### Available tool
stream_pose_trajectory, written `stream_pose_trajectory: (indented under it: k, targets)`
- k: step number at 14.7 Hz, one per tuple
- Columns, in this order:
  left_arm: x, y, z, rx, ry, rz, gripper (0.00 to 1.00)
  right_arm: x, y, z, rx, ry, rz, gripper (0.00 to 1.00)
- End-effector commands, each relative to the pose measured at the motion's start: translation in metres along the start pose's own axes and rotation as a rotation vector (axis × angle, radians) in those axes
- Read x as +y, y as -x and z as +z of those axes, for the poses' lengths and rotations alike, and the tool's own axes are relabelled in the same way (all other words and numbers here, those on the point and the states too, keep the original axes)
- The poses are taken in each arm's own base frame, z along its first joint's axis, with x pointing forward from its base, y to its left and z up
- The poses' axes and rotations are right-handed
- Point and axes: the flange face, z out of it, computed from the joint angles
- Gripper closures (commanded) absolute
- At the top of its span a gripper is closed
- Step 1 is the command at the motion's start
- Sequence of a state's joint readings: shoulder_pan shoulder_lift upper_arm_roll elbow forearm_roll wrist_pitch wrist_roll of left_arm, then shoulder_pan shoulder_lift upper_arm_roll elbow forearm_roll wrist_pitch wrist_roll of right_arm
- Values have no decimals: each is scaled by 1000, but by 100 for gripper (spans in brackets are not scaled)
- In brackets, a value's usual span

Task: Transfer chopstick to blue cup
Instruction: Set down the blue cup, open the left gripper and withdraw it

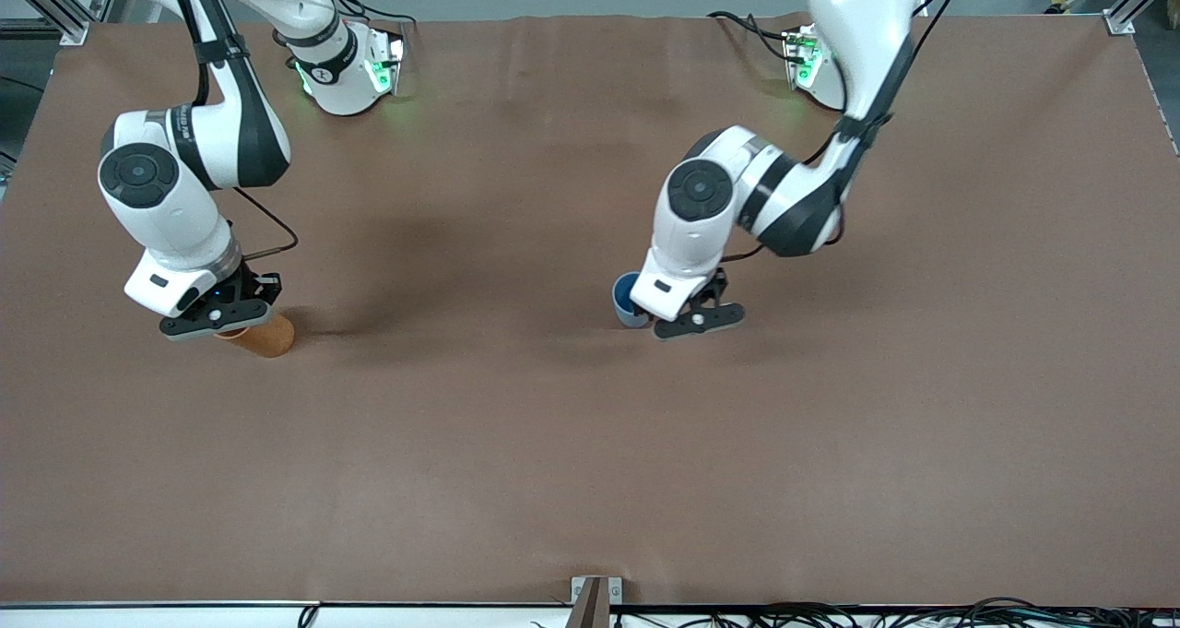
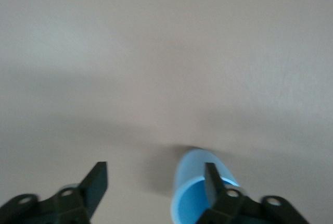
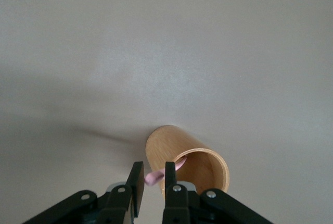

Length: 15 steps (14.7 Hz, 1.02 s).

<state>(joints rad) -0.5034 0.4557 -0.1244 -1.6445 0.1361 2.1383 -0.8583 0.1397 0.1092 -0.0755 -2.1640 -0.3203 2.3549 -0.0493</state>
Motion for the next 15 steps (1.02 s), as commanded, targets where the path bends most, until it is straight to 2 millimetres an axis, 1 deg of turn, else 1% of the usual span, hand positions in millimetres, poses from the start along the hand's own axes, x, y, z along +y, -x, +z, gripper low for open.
stream_pose_trajectory:
  k: [1,3,4,5,6,7,8,9,10,11,12,13,14,15]
  targets:
    - [-76,-44,-76,29,-11,80,0,0,-3,-3,-2,20,6,86]
    - [-119,-62,-122,23,7,144,0,4,-6,-8,8,22,10,96]
    - [-142,-72,-145,19,21,173,0,9,-7,-12,8,26,14,97]
    - [-167,-80,-163,-1,24,204,0,14,-8,-17,-11,30,20,99]
    - [-199,-92,-180,-17,33,226,0,18,-9,-23,-34,33,28,99]
    - [-214,-93,-198,-20,37,263,0,21,-8,-30,-47,33,36,99]
    - [-229,-89,-218,-26,31,303,0,25,-6,-42,-46,35,46,99]
    - [-247,-85,-231,-43,22,325,0,30,-1,-63,-31,38,59,99]
    - [-259,-78,-249,-39,17,334,0,36,5,-87,-7,36,81,99]
    - [-266,-66,-265,-45,11,337,0,40,10,-111,31,23,106,99]
    - [-272,-54,-274,-74,5,360,0,41,13,-130,69,-11,141,99]
    - [-277,-49,-280,-79,12,374,0,38,13,-154,114,-53,172,99]
    - [-277,-48,-283,-79,20,374,0,33,12,-169,135,-78,188,98]
    - [-278,-48,-283,-79,21,379,0,23,8,-189,170,-98,209,98]
